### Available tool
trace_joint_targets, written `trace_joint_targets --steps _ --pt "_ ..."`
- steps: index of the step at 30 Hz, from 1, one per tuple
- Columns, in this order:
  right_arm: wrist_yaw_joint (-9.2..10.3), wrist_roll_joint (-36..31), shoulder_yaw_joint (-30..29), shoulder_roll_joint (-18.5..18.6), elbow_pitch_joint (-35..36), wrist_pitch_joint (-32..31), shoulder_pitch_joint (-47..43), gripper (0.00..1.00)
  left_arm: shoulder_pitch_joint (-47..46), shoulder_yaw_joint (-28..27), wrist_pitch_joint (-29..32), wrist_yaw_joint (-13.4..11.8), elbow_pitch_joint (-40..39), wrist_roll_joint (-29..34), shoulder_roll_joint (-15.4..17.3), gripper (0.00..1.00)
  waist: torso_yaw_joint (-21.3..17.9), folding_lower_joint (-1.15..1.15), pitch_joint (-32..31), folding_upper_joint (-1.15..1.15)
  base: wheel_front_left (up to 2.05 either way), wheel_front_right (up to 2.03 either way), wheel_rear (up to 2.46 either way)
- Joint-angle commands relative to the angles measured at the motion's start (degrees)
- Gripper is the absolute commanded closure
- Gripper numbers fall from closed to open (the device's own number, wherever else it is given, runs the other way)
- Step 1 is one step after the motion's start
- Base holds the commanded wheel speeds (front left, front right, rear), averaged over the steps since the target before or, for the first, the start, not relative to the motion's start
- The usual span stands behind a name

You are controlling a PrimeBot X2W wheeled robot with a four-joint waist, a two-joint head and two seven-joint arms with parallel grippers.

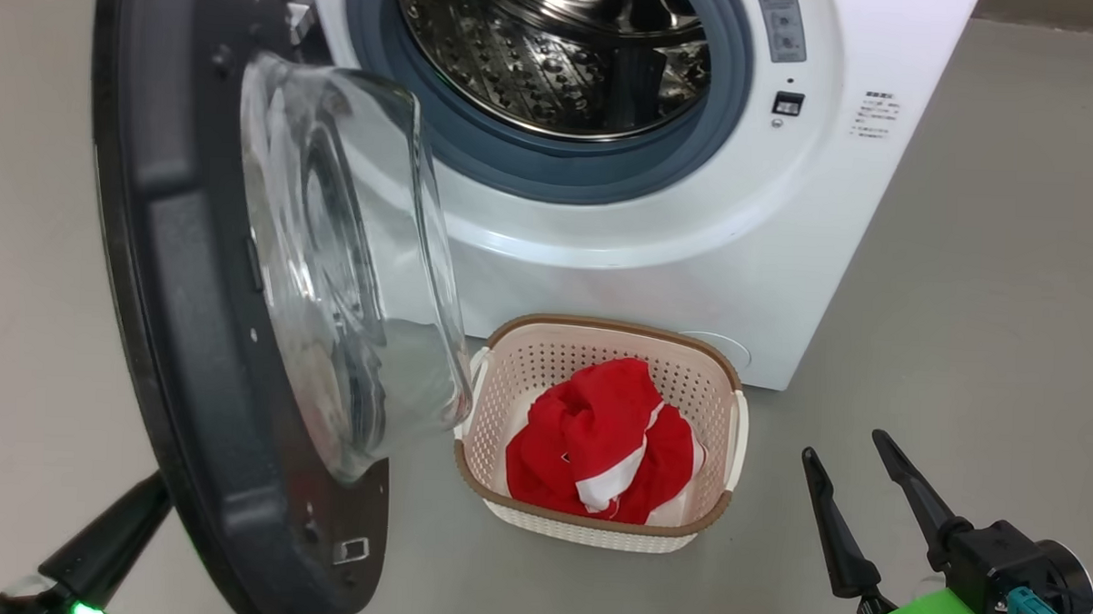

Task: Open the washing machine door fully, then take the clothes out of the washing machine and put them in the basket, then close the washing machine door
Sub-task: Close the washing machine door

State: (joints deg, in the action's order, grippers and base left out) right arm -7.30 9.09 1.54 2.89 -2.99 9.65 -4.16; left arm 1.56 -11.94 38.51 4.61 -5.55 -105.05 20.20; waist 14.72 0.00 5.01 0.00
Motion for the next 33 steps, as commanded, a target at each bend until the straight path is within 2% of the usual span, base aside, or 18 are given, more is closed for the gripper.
trace_joint_targets --steps 1,13,24,25,27,28,29,30,31,33 --pt "-0.19 0.3 1.3 0.2 1.2 0.7 2.6 0.00 -1.2 -1.7 0.9 0.9 -2.1 -0.4 1.0 1.00 -0.6 0.00 0.3 0.00 0.00 0.00 0.00" --pt "-0.19 0.4 1.1 0.1 0.7 1.0 3.0 0.00 -1.9 -2.5 1.3 1.8 -2.0 -1.9 -0.5 1.00 -1.6 0.00 0.8 0.00 0.00 0.00 0.00" --pt "-0.19 0.8 1.4 0.0 0.2 1.5 3.5 0.00 -1.3 -8.0 -3.1 2.7 -2.2 -1.8 -4.0 1.00 -0.1 0.00 0.8 0.00 0.00 0.00 0.00" --pt "-0.19 0.9 1.4 0.0 0.1 1.6 3.4 0.00 -1.3 -8.5 -3.6 2.7 -2.2 -1.6 -4.4 0.82 0.2 0.00 0.7 0.00 0.00 0.00 0.00" --pt "-0.19 0.9 1.5 0.0 -0.1 1.7 3.4 0.00 -1.0 -9.3 -4.6 2.8 -2.0 -1.0 -5.3 0.69 0.6 0.00 0.6 0.00 0.00 0.00 0.00" --pt "-0.19 1.0 1.5 0.0 -0.2 1.8 3.4 0.00 -0.8 -9.8 -5.5 2.8 -1.8 -0.4 -5.7 0.58 0.9 0.00 0.5 0.00 0.00 0.00 0.00" --pt "-0.19 1.0 1.6 0.0 -0.3 1.8 3.4 0.00 -0.7 -10.2 -6.2 2.8 -1.5 0.1 -6.2 0.25 1.0 0.00 0.4 0.00 0.00 0.00 0.00" --pt "-0.19 1.1 1.6 0.0 -0.4 1.9 3.3 0.00 -0.7 -10.6 -6.9 2.8 -1.2 0.6 -6.5 0.06 1.3 0.00 0.3 0.00 0.00 0.00 0.00" --pt "-0.19 1.1 1.6 0.0 -0.5 1.9 3.3 0.00 -0.6 -11.1 -7.8 2.8 -0.6 1.6 -6.7 0.00 1.4 0.00 0.2 0.00 0.00 0.00 0.00" --pt "-0.19 1.2 1.8 0.0 -0.8 2.0 3.3 0.00 -0.8 -11.7 -10.8 2.8 0.7 5.0 -7.4 0.00 1.9 0.00 0.0 0.00 0.00 0.00 0.00"
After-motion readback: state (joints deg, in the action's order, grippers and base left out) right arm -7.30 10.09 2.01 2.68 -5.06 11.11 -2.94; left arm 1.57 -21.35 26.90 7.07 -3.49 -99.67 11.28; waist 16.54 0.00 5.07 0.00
